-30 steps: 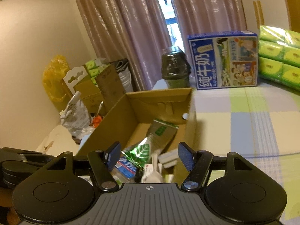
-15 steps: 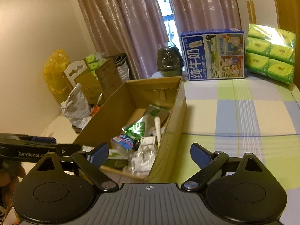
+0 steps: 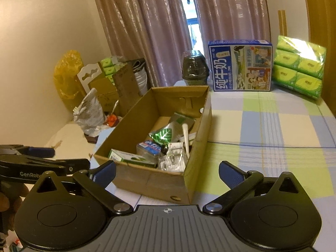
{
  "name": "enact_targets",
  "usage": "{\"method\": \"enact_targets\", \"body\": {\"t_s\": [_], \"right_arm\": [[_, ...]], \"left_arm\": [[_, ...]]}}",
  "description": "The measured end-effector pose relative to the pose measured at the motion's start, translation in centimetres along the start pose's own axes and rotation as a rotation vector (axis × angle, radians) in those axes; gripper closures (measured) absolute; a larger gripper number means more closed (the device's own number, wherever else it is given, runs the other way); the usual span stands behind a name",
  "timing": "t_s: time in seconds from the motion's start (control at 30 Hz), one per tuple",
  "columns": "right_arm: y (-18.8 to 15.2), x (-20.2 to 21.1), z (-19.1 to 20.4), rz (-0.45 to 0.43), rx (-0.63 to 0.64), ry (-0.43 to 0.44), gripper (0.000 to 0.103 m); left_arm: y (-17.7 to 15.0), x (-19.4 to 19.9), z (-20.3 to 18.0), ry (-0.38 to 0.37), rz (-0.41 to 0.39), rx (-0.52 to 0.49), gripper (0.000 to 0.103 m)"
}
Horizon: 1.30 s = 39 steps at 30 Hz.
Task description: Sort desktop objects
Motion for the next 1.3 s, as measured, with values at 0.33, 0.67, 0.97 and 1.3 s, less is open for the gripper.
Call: {"method": "enact_targets", "body": {"t_s": [0.33, 0.67, 0.97, 1.3], "right_arm": [[-1.6, 2.5, 0.6, 0.05, -0.001, -0.027, 0.002], [-2.9, 4.8, 0.8, 0.117, -0.015, -0.047, 0.002], [-3.9, 6.5, 1.9, 0.126, 0.001, -0.032, 0.002], [-4.0, 8.8, 3.0, 0.1, 0.035, -0.023, 0.002]], "left_arm": [[-1.8, 3.1, 0.7, 0.032, -0.023, 0.038, 0.001], [-3.4, 5.9, 0.0, 0.041, -0.029, 0.06, 0.001], [-4.5, 8.1, -0.5, 0.035, -0.021, 0.09, 0.001], [-6.0, 10.6, -1.4, 0.058, -0.039, 0.082, 0.001]]}}
Point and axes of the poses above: each gripper's, at about its wrist camera, not at the fingertips, and x roughly against the way its jaws point, z to its left, y to its top, the point moved 2 cm from there along -x, roughly the way its jaws point, and after that the axes turned 10 degrees about x, right-handed, at the moved point
